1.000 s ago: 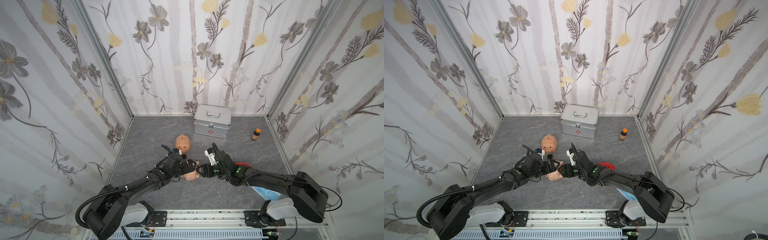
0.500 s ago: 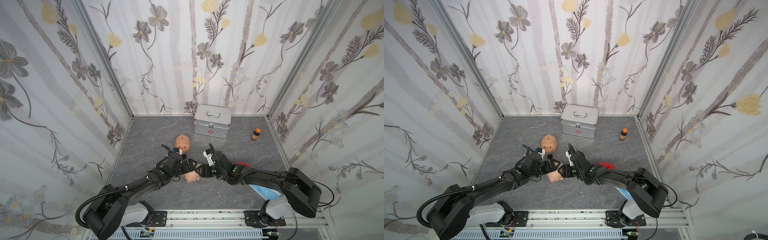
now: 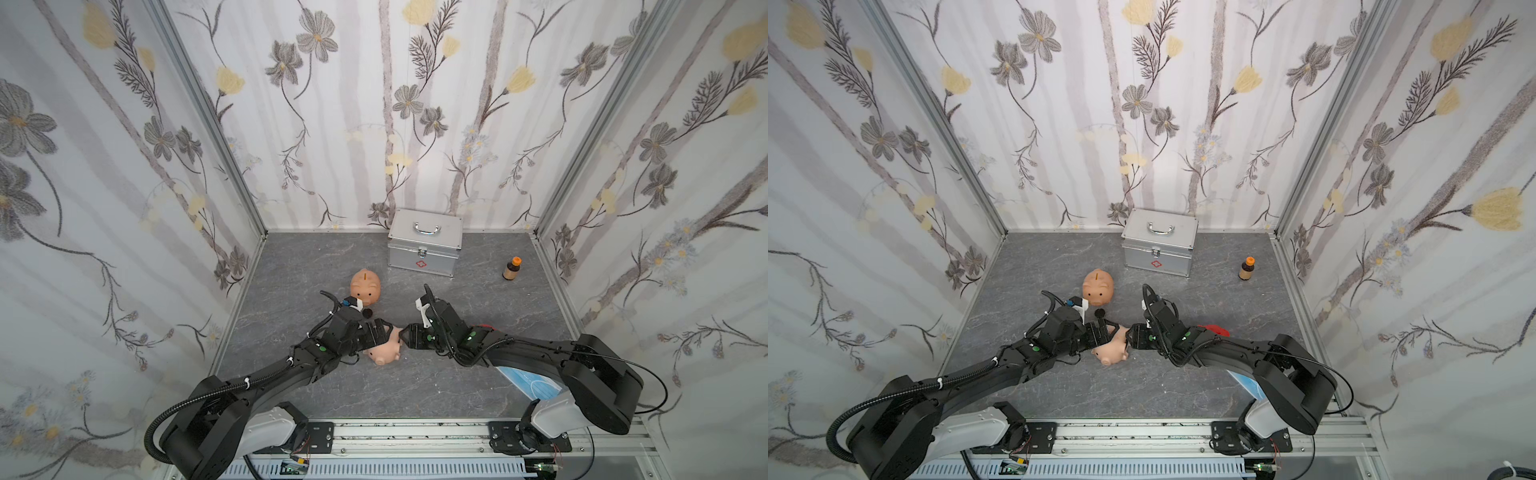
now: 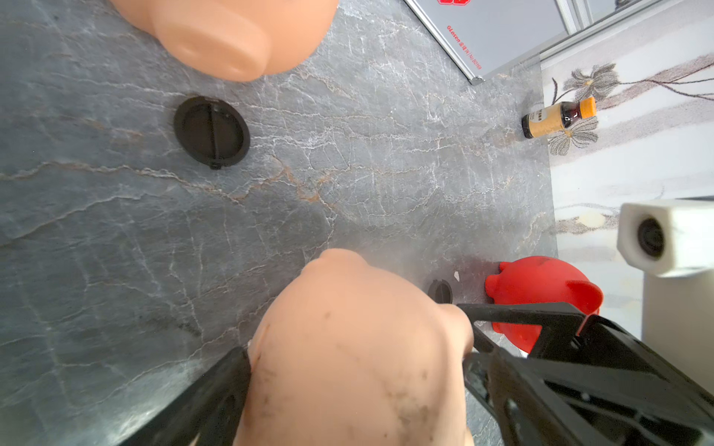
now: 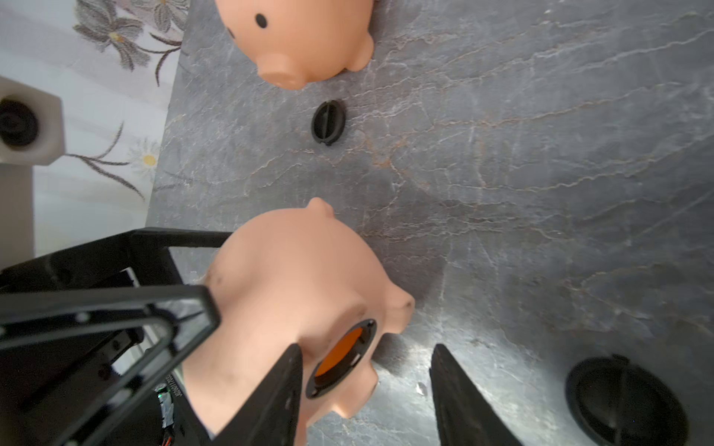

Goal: Open piggy banks
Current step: Adjust the piggy bank at the center of the board.

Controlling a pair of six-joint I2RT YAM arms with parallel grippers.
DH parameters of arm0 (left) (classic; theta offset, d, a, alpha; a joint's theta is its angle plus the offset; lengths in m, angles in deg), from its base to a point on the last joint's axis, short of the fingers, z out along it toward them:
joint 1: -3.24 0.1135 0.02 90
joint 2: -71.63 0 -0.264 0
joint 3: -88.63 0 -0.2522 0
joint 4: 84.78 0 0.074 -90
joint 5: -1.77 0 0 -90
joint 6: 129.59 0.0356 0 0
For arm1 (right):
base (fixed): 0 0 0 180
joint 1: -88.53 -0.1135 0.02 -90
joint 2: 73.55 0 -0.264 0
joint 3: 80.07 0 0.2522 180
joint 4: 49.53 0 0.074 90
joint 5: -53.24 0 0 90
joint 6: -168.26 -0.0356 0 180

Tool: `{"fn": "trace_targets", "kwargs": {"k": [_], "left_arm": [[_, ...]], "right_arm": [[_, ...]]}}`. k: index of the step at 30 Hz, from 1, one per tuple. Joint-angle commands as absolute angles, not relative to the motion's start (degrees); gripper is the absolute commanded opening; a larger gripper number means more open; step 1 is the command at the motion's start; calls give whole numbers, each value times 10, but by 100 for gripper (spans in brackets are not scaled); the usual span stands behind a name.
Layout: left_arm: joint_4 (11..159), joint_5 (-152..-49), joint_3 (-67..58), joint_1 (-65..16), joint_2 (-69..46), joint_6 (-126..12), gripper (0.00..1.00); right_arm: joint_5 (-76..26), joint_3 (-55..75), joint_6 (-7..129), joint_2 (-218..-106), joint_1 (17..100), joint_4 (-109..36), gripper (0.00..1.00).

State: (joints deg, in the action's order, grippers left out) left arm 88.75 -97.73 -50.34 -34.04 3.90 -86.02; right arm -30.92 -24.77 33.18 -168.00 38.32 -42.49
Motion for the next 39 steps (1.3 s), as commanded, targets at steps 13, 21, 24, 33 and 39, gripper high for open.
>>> {"fn": "trace_targets", "kwargs": {"k": [13,21,24,33,39], "left_arm": [[868,-983,-507,-340,75,-868,96],[859,-987,-518,-340,84,-869,88],[857,-983,-523,-340,92,-871,85],[901,-977,-530,-340,77,-884,81],[937,-969,-517,-339,45,-887,81]], "right_arm": [[-254,-266,316,-1641,373,-479,68],[-236,-252,312,-1682,369,-500,63],[-238,-248,303,-1697,370,-512,59],[-230,-240,283,-1729,390,-584,48],[-220,-197,284,-1767,405,-603,43]]}}
